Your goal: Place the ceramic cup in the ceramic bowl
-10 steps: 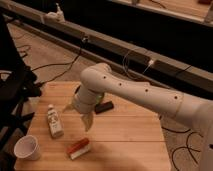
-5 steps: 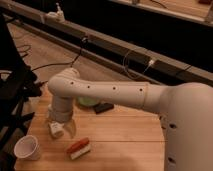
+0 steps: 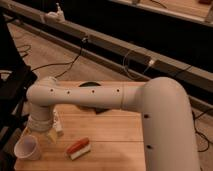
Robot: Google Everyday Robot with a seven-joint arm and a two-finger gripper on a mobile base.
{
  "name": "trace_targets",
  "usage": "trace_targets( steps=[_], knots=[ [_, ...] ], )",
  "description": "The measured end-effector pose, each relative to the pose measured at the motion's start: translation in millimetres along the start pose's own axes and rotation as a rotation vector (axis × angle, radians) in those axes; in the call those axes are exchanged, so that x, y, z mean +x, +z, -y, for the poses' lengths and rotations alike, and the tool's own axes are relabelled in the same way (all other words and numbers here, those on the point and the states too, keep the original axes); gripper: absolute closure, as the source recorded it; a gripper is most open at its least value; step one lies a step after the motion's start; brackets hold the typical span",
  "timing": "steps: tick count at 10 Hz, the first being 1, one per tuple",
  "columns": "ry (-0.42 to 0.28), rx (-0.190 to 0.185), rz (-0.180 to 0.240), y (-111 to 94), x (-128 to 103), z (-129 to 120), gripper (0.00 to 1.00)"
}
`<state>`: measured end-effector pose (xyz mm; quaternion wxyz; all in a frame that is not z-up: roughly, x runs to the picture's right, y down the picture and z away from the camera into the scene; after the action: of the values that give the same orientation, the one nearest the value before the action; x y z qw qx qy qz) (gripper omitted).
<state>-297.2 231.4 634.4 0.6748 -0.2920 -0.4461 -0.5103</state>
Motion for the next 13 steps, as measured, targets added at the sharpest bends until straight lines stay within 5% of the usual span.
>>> trace_targets(
  steps=[3, 7, 13],
  knots=[
    [-0.018, -0.028, -0.015, 34.5, 5.0, 5.5, 0.2],
    [0.06, -0.033, 0.005, 61.3, 17.1, -3.3, 0.23],
    [0.12, 0.022, 0.107, 76.6, 18.2, -4.5, 0.81]
  ],
)
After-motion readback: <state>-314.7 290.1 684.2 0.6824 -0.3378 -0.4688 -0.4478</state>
